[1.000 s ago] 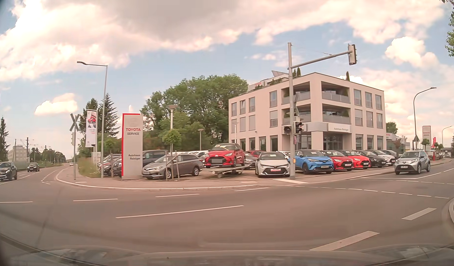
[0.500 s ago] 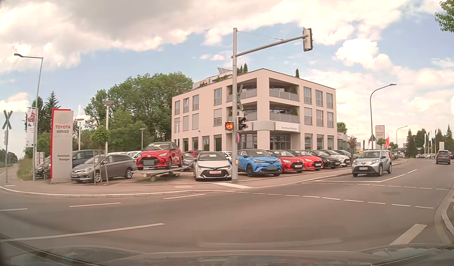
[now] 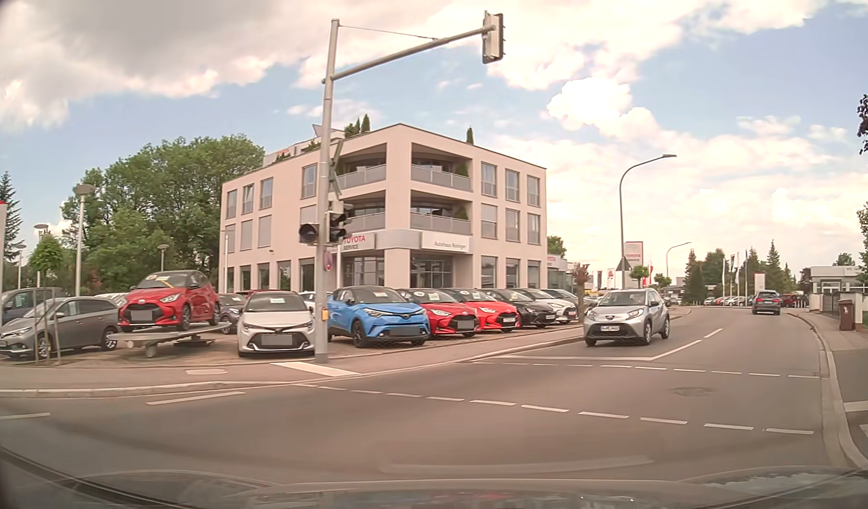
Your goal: Follow the waypoints while adhering to traffic rules and regulations
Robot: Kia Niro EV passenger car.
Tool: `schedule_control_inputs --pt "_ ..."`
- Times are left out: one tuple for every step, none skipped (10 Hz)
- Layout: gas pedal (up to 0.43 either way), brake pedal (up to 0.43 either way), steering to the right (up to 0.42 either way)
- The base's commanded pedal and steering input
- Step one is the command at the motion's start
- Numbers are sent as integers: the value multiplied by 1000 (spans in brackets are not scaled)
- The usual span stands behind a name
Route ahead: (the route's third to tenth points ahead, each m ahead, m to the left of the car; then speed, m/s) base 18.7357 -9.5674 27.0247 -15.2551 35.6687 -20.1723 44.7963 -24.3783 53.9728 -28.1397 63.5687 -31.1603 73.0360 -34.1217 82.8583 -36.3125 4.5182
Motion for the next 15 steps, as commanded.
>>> schedule_control_inputs --pt "98 18 344" --pt "110 24 344" --pt "130 24 344" --pt "130 18 344" --pt "130 18 342" --pt "138 18 338" --pt "138 18 326" --pt "138 24 311" --pt "138 18 293" --pt "150 24 276" --pt "157 24 258" --pt "169 24 237" --pt "169 18 214" --pt "177 24 201" --pt "189 18 196"
